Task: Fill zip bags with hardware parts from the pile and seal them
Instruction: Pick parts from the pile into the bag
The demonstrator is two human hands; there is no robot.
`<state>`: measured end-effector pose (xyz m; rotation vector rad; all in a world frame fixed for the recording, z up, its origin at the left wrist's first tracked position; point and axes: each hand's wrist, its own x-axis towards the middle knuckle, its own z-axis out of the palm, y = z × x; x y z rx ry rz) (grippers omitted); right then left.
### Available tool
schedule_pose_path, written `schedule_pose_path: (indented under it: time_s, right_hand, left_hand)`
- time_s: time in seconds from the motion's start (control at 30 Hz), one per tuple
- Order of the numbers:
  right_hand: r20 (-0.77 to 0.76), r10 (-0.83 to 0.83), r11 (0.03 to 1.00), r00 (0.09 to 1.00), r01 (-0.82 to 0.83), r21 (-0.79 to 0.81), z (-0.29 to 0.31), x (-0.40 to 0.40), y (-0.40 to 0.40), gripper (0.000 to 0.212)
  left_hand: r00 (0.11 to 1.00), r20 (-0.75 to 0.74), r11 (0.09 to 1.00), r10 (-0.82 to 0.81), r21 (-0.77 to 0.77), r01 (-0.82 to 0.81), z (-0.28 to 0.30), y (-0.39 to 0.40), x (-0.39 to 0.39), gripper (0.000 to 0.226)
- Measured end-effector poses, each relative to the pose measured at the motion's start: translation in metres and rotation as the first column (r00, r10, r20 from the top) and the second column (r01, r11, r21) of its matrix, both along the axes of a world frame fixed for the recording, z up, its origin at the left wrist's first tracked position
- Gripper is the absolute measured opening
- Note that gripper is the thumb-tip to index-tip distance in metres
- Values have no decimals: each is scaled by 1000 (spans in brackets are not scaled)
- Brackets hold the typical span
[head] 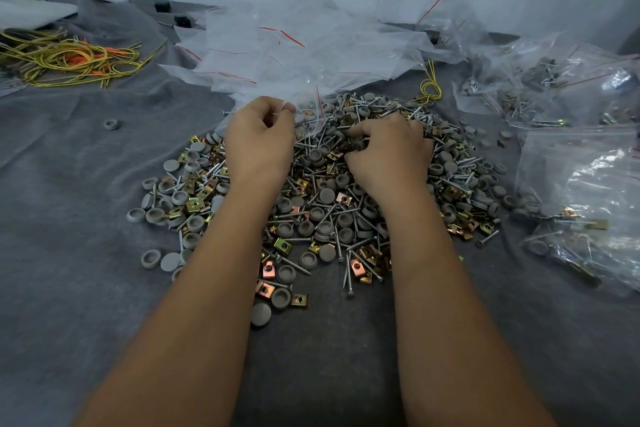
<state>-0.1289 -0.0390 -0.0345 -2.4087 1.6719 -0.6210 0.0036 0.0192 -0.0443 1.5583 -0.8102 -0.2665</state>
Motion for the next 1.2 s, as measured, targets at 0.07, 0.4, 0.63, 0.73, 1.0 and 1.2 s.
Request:
schedule_pose_path:
  time_s: [0.07, 0.4, 0.63, 0.73, 1.0, 1.2]
  right_hand:
    - [26, -8, 999, 1000, 9, -39, -1, 0, 0, 39]
    - [203, 97, 983, 974, -63, -170, 3, 5, -10, 45]
    - [-54, 172, 985, 984, -172, 8, 14, 20, -32, 53]
    - [-95, 135, 989, 986, -141, -53, 13, 21, -34, 41]
    - [70, 133, 978, 989, -120, -168, 8, 11, -18, 15]
    - [547, 180, 980, 817, -102, -170, 3, 6, -5, 11]
  left_hand:
    - [1000, 0, 1000, 0, 1, 0, 0, 0, 0, 24]
    - [1000, 4, 1000, -9, 2, 9, -2, -1, -1, 24]
    - [1000, -2, 1000, -8, -28, 8, -4, -2, 1, 19]
    - [1000, -6, 1000, -9, -26, 8, -4, -1, 1, 19]
    - [999, -32, 1000, -25, -5, 25, -3, 1, 0, 23]
    - [999, -23, 999, -32, 2, 32, -2, 2, -1, 29]
